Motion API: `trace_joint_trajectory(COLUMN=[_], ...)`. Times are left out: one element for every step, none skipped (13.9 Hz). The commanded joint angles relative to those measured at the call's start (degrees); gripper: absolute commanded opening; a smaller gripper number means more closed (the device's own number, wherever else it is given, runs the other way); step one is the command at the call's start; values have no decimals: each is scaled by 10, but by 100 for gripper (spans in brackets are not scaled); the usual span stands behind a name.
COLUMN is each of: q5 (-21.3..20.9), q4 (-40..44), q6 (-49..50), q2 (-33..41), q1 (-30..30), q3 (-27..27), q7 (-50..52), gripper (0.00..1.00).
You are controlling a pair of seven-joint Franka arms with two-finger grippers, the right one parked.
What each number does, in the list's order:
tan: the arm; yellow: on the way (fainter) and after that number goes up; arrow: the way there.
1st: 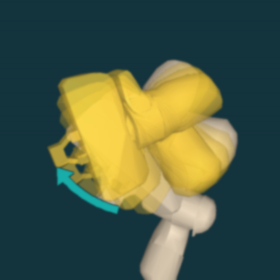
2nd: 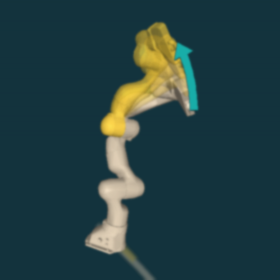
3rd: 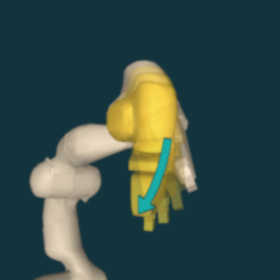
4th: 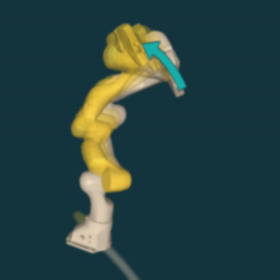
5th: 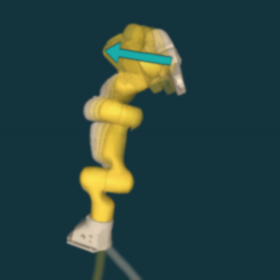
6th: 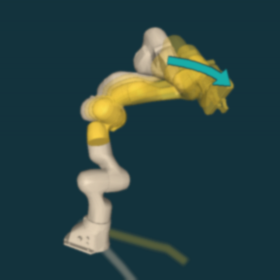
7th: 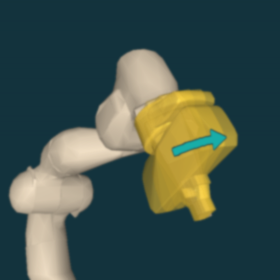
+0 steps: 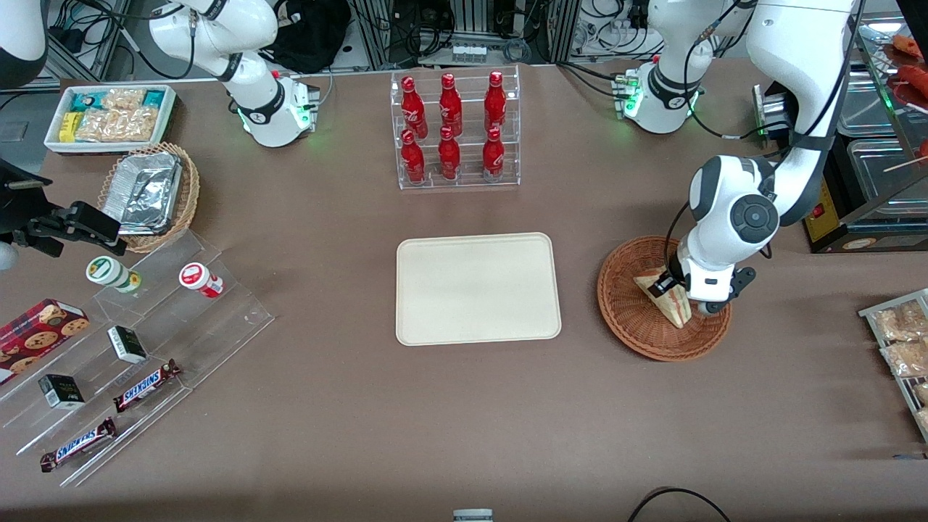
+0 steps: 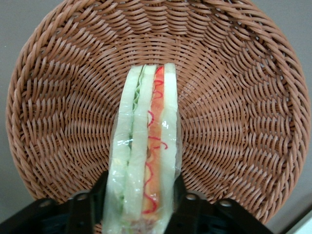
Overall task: Place sandwich from basket to tray
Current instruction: 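Lower the open left gripper around the wrapped sandwich and close it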
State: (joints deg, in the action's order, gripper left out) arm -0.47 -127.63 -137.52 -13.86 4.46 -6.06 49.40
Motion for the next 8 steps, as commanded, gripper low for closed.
trace_joint_trajectory(q5=[-8,-8,-8,-8,-8,-8,-8,-9], q4=[0,6,27,57,96,127,151,157], q6=[24,49,85,132,182,223,245,248], q2=[21,33,44,47,45,40,33,30], q1=[4,4,4,5,12,17,19,24], q3=[3,2,2,1,1,1,0,-3], q7=[7,6,6,6,4,3,-4,-24], gripper=[6,6,6,6,6,6,7,7])
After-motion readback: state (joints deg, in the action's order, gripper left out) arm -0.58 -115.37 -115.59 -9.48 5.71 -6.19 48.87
